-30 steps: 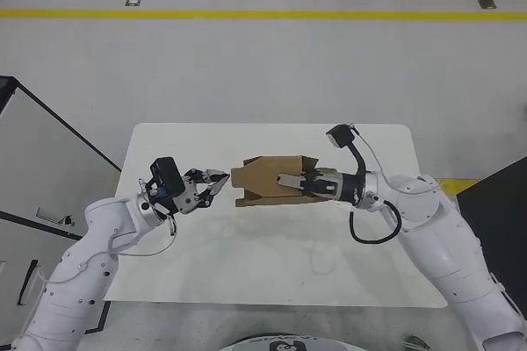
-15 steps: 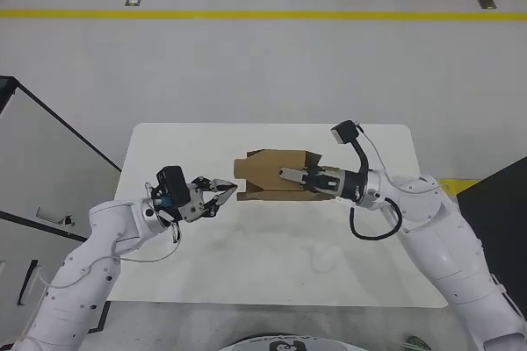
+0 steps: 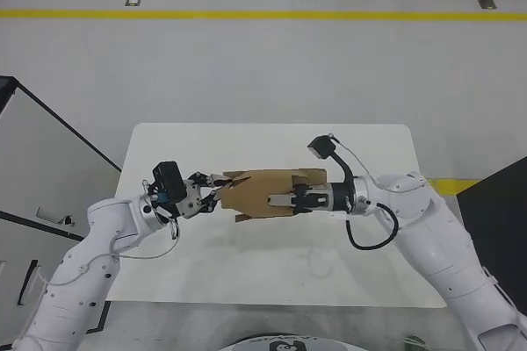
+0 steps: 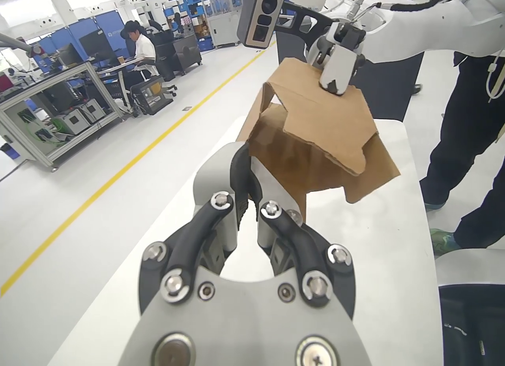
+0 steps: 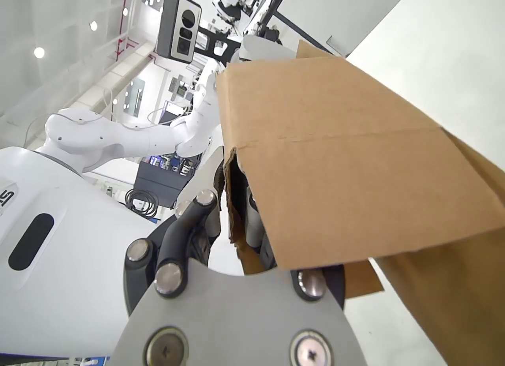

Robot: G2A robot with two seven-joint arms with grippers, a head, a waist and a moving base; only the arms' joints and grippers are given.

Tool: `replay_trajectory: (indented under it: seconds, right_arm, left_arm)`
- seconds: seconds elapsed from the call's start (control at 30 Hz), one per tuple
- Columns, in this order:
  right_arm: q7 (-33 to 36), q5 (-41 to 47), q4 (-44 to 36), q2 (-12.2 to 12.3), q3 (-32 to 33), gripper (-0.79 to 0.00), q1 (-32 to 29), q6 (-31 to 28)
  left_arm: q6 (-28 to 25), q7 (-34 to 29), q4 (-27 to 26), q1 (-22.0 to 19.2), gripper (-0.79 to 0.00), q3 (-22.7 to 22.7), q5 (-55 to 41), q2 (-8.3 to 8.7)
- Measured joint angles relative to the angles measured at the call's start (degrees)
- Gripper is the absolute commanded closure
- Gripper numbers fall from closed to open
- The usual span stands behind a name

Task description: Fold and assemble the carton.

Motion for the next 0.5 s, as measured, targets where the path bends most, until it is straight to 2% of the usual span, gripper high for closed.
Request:
replay_trajectory:
  seconds: [0.33, 0.5]
  right_arm:
    - [1.41, -2.28, -0.04, 0.14, -0.48, 0.000, 0.80, 0.94]
    - [-0.27, -2.42, -0.14, 0.17, -0.02, 0.000, 0.44, 0.34]
  left_arm:
    - [0.17, -0.02, -0.60, 0.57, 0.000, -0.22, 0.56, 0.06]
    - [0.36, -0.30, -0.42, 0.73, 0.000, -0.20, 0.96, 0.07]
